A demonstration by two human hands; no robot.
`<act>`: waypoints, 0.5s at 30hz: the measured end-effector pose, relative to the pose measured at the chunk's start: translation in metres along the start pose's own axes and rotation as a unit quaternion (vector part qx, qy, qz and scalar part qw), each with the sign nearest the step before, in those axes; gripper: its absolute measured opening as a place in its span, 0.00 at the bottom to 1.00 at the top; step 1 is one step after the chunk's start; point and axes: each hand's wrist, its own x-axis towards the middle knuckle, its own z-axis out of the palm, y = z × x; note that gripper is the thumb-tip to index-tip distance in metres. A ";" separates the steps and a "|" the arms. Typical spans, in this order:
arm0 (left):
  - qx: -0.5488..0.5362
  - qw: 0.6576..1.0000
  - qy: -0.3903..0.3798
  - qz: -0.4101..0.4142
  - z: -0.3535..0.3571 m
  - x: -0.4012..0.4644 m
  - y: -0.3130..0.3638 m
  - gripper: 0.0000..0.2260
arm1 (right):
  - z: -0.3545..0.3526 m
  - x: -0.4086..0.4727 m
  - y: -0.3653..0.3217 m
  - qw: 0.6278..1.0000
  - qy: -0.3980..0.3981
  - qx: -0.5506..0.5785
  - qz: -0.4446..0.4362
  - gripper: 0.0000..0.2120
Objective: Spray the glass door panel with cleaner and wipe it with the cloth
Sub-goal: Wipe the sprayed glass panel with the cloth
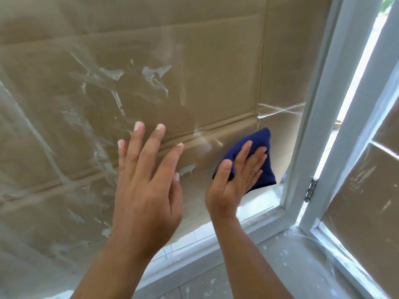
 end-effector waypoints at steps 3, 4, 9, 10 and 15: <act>-0.002 1.000 0.009 0.005 0.004 0.001 -0.001 0.19 | -0.003 0.022 0.005 0.984 0.056 0.068 0.153 0.34; -0.001 1.000 0.013 0.010 0.006 0.002 -0.001 0.18 | -0.001 0.020 0.003 0.985 0.055 0.070 0.147 0.33; -0.014 0.999 0.024 0.022 0.017 0.003 0.002 0.16 | 0.016 -0.047 0.001 0.990 -0.037 -0.036 -0.129 0.28; -0.015 0.999 0.027 0.019 0.018 0.003 0.002 0.16 | 0.018 -0.053 0.009 0.985 -0.044 -0.058 -0.159 0.28; -0.006 0.999 0.030 0.030 0.017 -0.004 -0.004 0.15 | -0.003 -0.018 0.037 0.988 0.035 0.041 0.143 0.28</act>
